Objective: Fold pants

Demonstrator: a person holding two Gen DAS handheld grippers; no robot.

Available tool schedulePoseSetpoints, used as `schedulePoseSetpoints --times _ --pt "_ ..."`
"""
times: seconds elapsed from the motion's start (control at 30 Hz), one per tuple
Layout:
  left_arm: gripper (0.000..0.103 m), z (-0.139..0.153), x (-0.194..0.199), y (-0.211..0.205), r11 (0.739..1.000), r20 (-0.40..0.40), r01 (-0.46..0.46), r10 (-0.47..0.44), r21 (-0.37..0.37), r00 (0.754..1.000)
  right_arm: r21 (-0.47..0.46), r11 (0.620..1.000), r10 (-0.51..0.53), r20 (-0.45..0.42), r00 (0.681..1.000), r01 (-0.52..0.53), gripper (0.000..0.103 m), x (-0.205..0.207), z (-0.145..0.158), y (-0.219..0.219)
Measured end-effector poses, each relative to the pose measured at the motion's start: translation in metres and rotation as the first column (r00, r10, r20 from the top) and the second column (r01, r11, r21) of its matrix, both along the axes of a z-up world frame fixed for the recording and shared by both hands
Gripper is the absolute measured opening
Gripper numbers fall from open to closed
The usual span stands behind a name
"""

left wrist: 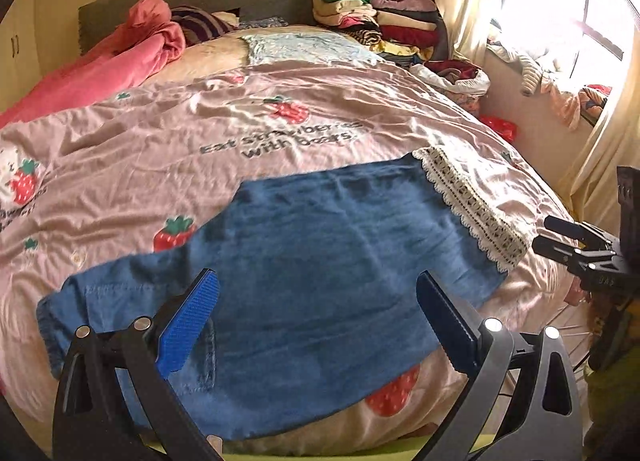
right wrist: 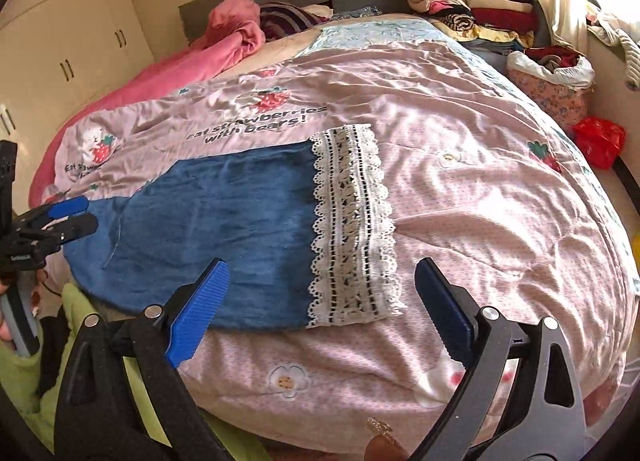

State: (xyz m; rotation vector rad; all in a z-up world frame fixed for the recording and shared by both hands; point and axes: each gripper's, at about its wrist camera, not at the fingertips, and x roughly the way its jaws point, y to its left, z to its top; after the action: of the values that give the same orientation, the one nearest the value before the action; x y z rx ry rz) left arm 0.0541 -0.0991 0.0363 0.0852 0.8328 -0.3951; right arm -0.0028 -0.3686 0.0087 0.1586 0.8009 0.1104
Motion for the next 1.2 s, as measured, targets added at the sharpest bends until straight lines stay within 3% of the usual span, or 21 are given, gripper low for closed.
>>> schedulePoseSetpoints --times 0.67,0.87,1.07,1.2 --pt "0.098 -0.013 0.084 -0.078 0.989 -0.048 0.125 -0.121 0.082 0.991 0.083 0.996 -0.010 -0.041 0.999 0.013 0.088 0.012 -0.035 -0.015" --pt "0.098 -0.025 0.113 -0.103 0.981 -0.061 0.186 -0.183 0.053 0.981 0.143 0.990 0.005 -0.060 0.998 0.003 0.088 0.022 -0.047 -0.018" --pt "0.098 -0.044 0.141 -0.130 0.965 -0.080 0.251 -0.245 0.076 0.966 0.167 0.986 0.014 -0.074 0.997 -0.001 0.088 0.032 -0.056 -0.019" --pt "0.097 -0.060 0.166 -0.143 0.954 -0.150 0.300 -0.297 -0.004 0.943 0.192 0.981 0.003 -0.074 0.997 0.011 0.088 0.034 -0.063 -0.022"
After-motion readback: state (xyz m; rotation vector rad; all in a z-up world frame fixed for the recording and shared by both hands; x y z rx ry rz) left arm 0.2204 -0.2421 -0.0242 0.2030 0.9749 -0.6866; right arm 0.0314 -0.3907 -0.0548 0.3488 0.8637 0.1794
